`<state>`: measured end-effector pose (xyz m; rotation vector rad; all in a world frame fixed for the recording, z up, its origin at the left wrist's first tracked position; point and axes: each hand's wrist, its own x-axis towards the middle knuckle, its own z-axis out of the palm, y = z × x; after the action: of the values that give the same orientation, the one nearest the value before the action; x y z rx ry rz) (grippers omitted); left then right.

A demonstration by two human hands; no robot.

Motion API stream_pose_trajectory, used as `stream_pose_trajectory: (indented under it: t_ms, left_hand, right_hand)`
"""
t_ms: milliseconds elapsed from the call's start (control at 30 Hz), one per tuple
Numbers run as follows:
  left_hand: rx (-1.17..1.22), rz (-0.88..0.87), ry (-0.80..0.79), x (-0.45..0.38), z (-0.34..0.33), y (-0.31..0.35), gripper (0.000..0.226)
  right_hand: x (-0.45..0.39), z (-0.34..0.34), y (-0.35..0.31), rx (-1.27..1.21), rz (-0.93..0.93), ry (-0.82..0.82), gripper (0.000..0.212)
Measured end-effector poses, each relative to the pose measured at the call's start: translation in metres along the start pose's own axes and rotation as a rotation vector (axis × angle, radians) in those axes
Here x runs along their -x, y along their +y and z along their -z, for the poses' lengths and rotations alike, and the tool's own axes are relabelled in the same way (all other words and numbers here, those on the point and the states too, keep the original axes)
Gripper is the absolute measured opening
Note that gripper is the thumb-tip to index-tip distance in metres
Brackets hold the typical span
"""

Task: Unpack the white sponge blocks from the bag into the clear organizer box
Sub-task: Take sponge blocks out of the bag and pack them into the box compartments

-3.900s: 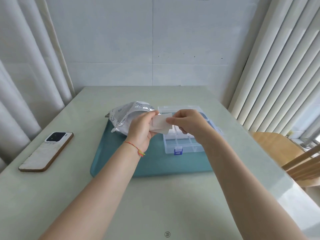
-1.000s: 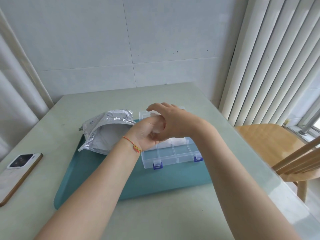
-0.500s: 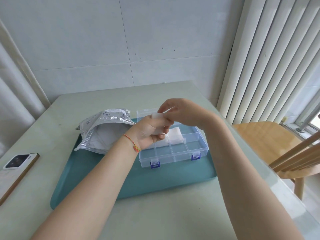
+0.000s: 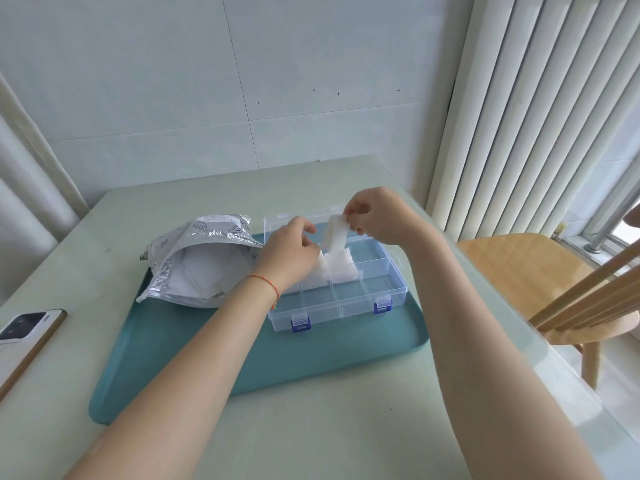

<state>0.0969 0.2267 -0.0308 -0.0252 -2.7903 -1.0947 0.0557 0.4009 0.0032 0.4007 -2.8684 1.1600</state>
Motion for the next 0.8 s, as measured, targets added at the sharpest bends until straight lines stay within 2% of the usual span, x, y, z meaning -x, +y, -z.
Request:
stream_pose_trajectory:
  t_ms: [100, 233, 300, 367, 433, 500, 633, 800]
  left_hand:
    - [-0.022, -0.010, -0.028, 0.002, -0.007, -0.002, 0.027]
    - [0.280, 0.067, -0.064, 0.000, -0.008, 0.001, 0.017]
    - [0.333, 0.055, -0.019, -0.002, -0.008, 0.003, 0.006]
    - [0.381, 0.069, 0.048, -0.003, -0.007, 0.004, 0.008]
    - [0.432, 0.095, 0.041, -0.004, -0.006, 0.005, 0.008]
    - [0.345, 0.084, 0.014, -0.005, -0.006, 0.003, 0.009]
    - [-0.116, 0.008, 0.034, -0.003, -0.008, -0.002, 0.018]
    - [-0.216, -0.078, -0.006, 0.003, -0.008, 0.000, 0.029]
  right_hand:
    - [-0.001, -0.011, 0.000, 0.042, -0.004, -0.070, 0.013]
    - [0.001, -0.010, -0.002, -0.027, -0.026, -0.109, 0.011]
    - [0.002, -0.008, -0.004, -0.085, -0.026, -0.091, 0.011]
    - [0.002, -0.007, -0.004, -0.199, -0.049, -0.078, 0.010]
    - [0.002, -0.008, -0.003, -0.297, -0.078, -0.093, 0.010]
    - [0.001, -0.009, -0.001, -0.258, -0.103, -0.108, 0.011]
    - [-0.002, -0.015, 0.003, -0.025, -0.175, -0.126, 0.013]
    - [-0.002, -0.022, 0.002, 0.109, -0.203, -0.148, 0.016]
